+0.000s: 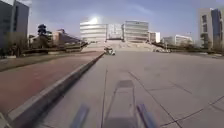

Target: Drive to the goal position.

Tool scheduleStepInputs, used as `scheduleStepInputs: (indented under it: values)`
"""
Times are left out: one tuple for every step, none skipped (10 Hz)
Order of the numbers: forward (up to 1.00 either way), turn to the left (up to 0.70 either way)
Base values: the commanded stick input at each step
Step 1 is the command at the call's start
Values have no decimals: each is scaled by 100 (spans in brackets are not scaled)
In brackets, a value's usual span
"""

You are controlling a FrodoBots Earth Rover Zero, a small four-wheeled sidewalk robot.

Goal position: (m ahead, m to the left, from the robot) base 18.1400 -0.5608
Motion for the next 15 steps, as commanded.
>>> scheduleStepInputs:
  values:
    - [70, -14]
    - [70, -14]
    - [70, -14]
    - [70, -14]
    - [70, -14]
    - [70, -14]
    - [70, -14]
    - [70, -14]
    - [70, -14]
    - [70, -14]
    - [70, -12]
    - [70, -6]
    - [70, -1]
    - [70, 0]
    - [70, -14]
